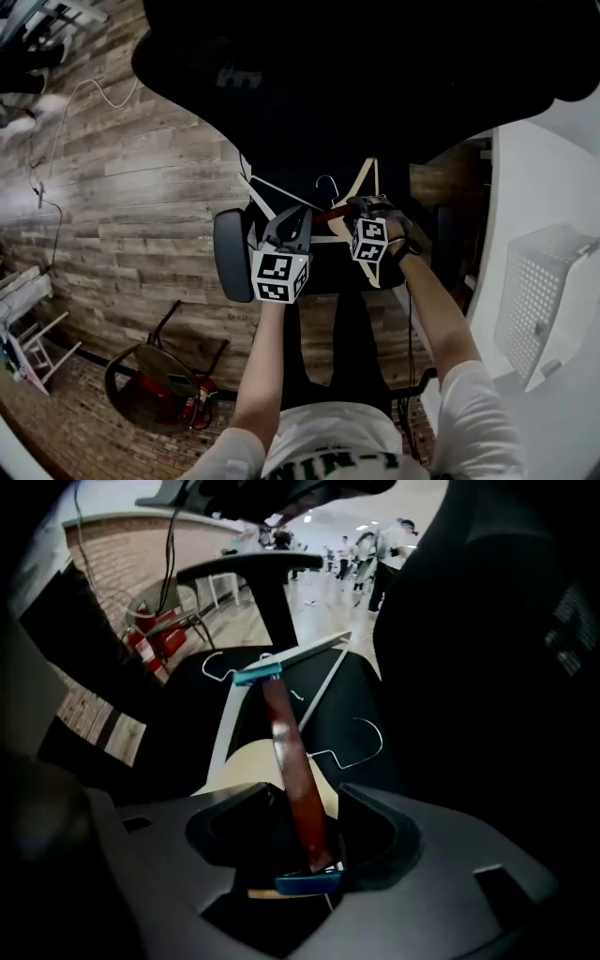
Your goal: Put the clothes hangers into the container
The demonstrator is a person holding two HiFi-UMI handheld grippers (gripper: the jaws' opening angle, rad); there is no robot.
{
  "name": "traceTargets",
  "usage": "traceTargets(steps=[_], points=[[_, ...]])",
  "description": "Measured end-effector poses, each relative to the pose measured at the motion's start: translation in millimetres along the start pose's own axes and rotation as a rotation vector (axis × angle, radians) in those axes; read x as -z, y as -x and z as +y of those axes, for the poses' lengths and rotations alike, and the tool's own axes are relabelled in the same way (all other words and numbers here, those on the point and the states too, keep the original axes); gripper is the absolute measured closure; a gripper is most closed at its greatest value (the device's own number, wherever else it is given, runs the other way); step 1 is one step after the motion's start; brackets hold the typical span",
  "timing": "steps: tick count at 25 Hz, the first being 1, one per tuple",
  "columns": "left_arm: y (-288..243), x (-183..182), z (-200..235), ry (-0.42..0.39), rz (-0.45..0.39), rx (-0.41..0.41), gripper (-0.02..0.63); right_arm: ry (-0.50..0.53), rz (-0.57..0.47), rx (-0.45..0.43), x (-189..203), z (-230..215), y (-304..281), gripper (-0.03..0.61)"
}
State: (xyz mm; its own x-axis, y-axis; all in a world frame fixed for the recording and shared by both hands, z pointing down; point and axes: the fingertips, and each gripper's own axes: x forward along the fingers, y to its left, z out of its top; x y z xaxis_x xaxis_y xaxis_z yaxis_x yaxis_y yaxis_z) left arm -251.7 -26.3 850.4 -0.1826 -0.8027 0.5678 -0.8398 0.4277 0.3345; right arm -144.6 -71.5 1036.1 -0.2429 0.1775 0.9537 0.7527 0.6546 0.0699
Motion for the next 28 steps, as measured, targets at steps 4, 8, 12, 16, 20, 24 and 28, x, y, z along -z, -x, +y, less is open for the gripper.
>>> traceTargets(steps=[4,8,12,16,20,24,28], points=[[-7,5,1,0.011,-0.004,-0.002,0.601,0.088,0.033,-0.011,7,-4,-12,0.351],[-4,7,3,0.023,-0.011,-0.014,0.601,0.039,0.033,-0.009,15,-6,-23,0.416],[-2,13,4,0.054,-0.007,-0.028,0.601,0.000,0.030,-0.035,15,-2,-17,0.431],[4,9,0,0.059,-0.005,-0.030,0.601,-0.182,0.006,-0.035,18,1,-2,0.441],[16,-6,-9,0.060,-0.023,-0.023,0.601,-0.252,-0.006,-0.013,19,8,20,0.442],[35,-28,-19,0.056,-0.044,-0.019,0.601,-0.307,-0.036,0.029,5,14,55,0.442],[60,-59,-30,0.044,-0.074,-0.015,0.601,-0.391,-0.094,0.092,-18,12,102,0.442]])
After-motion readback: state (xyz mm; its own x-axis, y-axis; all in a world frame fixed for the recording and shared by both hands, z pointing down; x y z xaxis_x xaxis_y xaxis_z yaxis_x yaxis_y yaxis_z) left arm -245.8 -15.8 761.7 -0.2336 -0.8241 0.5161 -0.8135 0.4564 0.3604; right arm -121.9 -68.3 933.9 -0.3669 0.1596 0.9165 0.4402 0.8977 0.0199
